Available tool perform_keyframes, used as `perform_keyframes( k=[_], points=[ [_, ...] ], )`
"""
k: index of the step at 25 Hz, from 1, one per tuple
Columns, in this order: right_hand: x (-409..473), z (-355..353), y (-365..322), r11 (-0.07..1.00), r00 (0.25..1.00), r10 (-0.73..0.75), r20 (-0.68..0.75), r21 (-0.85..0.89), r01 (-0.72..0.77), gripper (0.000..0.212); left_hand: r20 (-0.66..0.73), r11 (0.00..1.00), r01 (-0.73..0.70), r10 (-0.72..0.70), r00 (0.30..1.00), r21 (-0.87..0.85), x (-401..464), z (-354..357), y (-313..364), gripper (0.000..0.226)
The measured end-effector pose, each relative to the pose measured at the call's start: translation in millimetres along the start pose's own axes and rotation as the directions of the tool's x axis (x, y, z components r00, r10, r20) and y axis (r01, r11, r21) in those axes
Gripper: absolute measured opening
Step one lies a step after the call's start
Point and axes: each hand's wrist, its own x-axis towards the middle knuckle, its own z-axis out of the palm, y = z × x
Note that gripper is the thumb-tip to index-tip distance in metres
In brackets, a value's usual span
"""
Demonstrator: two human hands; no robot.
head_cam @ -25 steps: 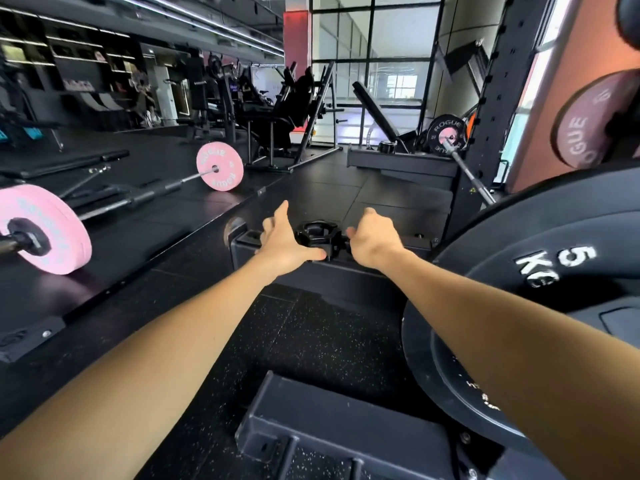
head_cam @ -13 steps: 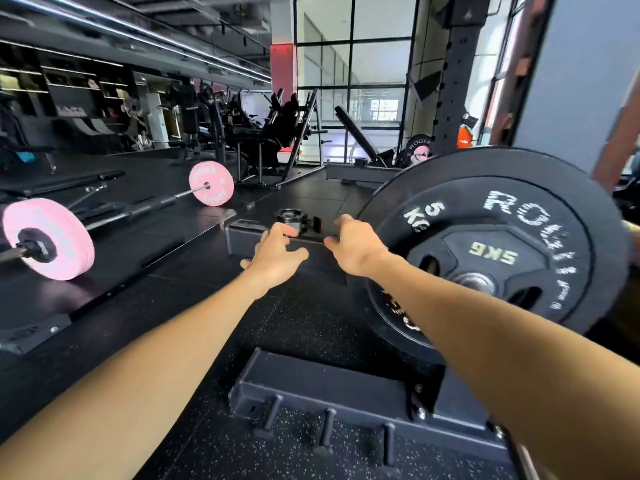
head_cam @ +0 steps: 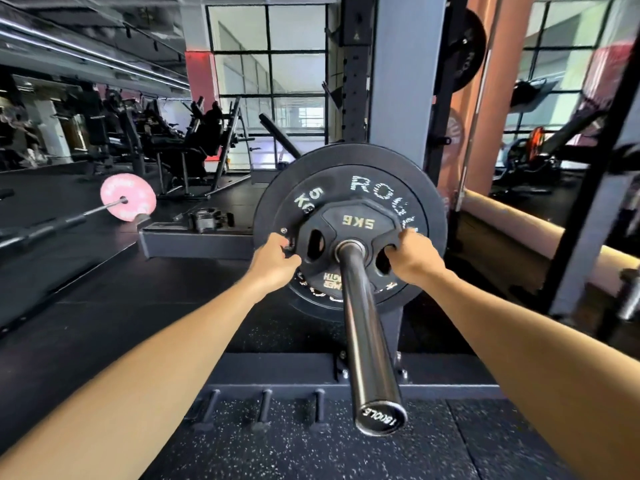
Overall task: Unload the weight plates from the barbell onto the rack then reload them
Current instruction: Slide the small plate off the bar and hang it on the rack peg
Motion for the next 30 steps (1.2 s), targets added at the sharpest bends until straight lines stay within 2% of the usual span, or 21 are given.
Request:
perform_keyframes(
  k=[3,6,11,16,18,24,28,30],
  points=[
    [21.4,-2.7,23.9,0.996,0.995,0.090,-0.032,0.018,-0.090,0.033,-0.003,1.000,0.007,-0.007,1.000,0.003,29.0,18.3,15.6,0.060],
    [48.1,5.4,35.5,0.989,0.990,0.142,0.000,0.047,-0.142,0.046,-0.015,0.999,0.006,-0.006,1.000,0.050,56.9,37.1,23.7,0.070],
    [82.3,34.4,41.0,0.976,0.975,0.186,0.123,0.088,-0.198,0.065,-0.113,0.989,0.065,-0.050,0.992,0.132,93.1,55.8,20.5,0.049],
    [90.3,50.8,51.5,0.959,0.987,0.158,0.023,0.235,-0.159,0.035,-0.134,0.975,0.076,-0.049,0.990,0.207,101.6,49.4,16.7,0.039],
    [86.5,47.4,54.1,0.955,0.991,0.132,0.017,0.266,-0.132,0.031,-0.117,0.969,0.079,-0.052,0.992,0.236,97.1,46.2,17.4,0.036],
    [47.7,23.7,42.5,0.994,0.995,0.091,-0.039,0.056,-0.089,0.030,-0.116,0.972,0.094,-0.070,0.991,0.216,47.8,40.5,9.4,0.055],
    [-7.3,4.5,39.2,0.994,0.990,0.108,-0.095,-0.025,-0.110,0.019,-0.135,0.977,0.072,-0.045,0.990,0.203,-4.5,30.2,8.6,0.053],
    [-39.0,-4.4,39.7,0.995,0.992,0.095,-0.088,-0.020,-0.097,0.026,-0.137,0.976,0.050,-0.021,0.990,0.212,-34.7,22.8,10.8,0.053]
  ],
)
